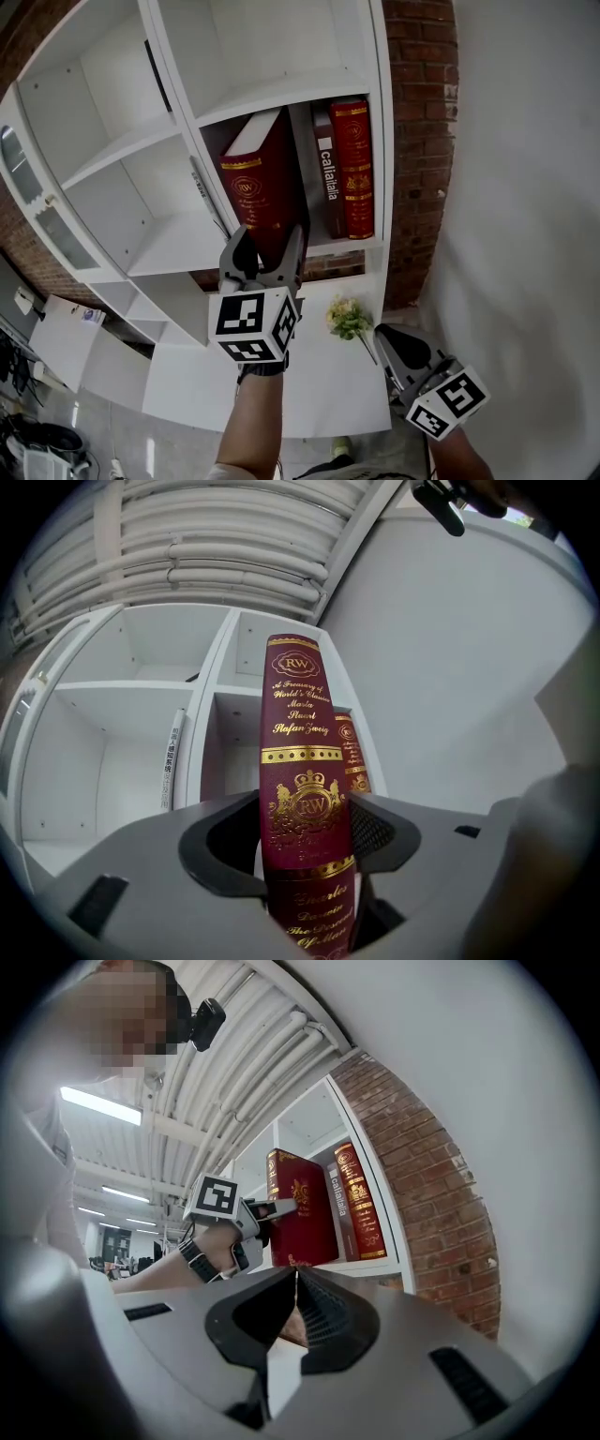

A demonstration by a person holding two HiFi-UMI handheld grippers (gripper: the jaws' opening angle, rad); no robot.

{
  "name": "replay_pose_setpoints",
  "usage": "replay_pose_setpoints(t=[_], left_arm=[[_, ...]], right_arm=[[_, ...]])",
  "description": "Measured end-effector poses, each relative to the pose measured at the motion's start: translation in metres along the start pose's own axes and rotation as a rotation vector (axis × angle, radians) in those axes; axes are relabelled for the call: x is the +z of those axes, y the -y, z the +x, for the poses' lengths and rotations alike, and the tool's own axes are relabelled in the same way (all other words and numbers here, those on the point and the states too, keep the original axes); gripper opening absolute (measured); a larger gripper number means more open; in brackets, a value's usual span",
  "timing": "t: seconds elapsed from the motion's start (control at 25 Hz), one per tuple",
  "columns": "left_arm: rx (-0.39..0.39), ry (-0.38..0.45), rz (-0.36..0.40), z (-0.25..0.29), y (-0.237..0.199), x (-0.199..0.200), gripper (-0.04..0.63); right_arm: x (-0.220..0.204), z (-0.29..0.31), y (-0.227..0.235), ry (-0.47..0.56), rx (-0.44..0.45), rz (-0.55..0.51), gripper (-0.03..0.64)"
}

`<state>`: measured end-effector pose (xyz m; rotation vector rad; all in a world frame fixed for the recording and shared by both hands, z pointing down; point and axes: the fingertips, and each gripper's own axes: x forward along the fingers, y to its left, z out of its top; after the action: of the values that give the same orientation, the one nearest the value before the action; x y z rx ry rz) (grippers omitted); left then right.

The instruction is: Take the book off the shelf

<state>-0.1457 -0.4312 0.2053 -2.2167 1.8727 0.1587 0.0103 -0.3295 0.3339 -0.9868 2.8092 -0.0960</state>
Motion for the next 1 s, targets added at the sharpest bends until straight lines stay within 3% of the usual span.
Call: replay_pose_setpoints(t=[0.76, 1.0], left_arm=[[-0.044, -0.009, 0.016, -0.126, 0.065, 0.008, 0.262], [-0.067, -0.036, -0.015, -0.157, 0.087, 0.003, 0.262]], right_arm=[[0.000, -0.065, -0.041, 0.002, 0.055, -0.007, 0.018], [-0.006, -0.077, -0.043, -0.015, 0.041, -0.024, 0.018]])
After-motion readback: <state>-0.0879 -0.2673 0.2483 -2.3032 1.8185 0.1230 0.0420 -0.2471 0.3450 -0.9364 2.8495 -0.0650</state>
